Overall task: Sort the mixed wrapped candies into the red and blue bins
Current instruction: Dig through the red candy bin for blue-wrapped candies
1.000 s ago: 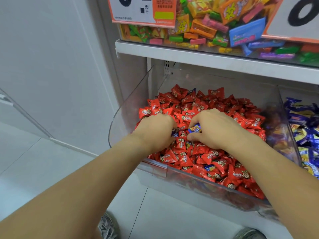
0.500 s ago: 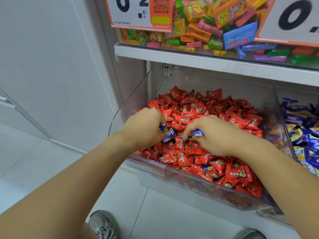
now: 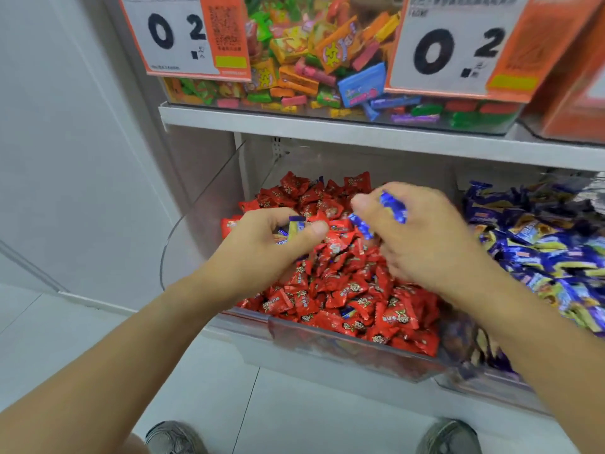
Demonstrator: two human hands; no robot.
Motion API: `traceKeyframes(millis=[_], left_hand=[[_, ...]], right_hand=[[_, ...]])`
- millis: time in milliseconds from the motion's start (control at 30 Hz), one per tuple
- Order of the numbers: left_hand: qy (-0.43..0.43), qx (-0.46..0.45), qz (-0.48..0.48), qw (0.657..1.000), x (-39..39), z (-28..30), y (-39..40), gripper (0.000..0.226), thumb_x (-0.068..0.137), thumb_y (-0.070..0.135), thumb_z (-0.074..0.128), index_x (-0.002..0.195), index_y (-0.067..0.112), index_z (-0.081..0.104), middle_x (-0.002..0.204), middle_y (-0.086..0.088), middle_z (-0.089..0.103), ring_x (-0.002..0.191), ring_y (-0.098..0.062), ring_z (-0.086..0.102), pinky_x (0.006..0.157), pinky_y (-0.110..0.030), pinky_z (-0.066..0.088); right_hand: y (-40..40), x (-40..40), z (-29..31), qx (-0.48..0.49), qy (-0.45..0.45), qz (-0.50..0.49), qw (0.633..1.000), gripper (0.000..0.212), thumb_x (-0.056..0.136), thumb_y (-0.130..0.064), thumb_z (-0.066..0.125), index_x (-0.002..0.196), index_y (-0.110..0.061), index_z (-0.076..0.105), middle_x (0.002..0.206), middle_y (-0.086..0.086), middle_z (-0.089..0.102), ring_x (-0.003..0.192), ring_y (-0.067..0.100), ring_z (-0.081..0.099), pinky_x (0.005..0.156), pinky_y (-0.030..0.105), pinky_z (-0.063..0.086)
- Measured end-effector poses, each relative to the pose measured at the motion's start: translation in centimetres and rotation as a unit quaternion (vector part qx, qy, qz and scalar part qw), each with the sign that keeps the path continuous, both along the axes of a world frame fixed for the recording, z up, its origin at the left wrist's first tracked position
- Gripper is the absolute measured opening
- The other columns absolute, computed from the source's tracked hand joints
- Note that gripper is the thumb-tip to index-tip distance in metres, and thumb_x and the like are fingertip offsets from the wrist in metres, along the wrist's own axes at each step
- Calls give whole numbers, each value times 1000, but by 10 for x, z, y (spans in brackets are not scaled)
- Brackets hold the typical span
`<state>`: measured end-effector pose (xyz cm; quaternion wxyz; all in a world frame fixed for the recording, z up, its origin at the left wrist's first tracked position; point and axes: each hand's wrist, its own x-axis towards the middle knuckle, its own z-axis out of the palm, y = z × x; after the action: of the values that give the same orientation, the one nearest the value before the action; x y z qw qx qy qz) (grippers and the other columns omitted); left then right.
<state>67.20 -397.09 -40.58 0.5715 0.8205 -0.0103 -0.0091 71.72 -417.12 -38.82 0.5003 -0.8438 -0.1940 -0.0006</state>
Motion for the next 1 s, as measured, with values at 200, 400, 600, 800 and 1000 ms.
traceKeyframes(millis=[200,400,600,800,1000], left_hand=[[-34,73,-80,994,31,36,-104,53,103,46,40,76,3,56,59,-10,60,41,-17,47,43,-20,36],[-114,250,-208,939,50,36,-201,33,102,30,49,126,8,49,98,-6,49,96,-26,49,82,-29,36],[-263,375,-85,885,41,10,-177,61,95,46,46,146,15,36,128,-7,48,123,-29,41,109,-48,27],[-196,397,-88,892,4,-27,-102,58,95,45,30,139,11,48,139,-8,47,134,-25,38,112,-43,33],[-93,453,-127,877,2,-44,-57,71,84,65,20,148,37,33,147,7,38,137,-18,32,112,-46,32]], right_hand=[[-100,-22,23,-85,-34,-156,984,33,95,-51,53,83,-21,63,52,-9,59,43,9,46,54,30,34],[-152,-12,6,-154,-18,-228,961,21,101,-30,51,120,-22,54,120,10,55,68,7,52,54,25,32],[-153,-17,-15,-248,-72,-219,941,52,102,-40,43,145,-13,33,141,8,35,128,34,36,100,47,34],[-142,-8,-41,-471,-101,-67,874,64,96,-61,5,157,-42,10,165,-14,13,153,24,-3,119,60,4],[-149,10,-22,-504,3,-138,852,70,91,-71,-5,155,-46,1,166,-16,-2,153,26,-13,118,64,-5]])
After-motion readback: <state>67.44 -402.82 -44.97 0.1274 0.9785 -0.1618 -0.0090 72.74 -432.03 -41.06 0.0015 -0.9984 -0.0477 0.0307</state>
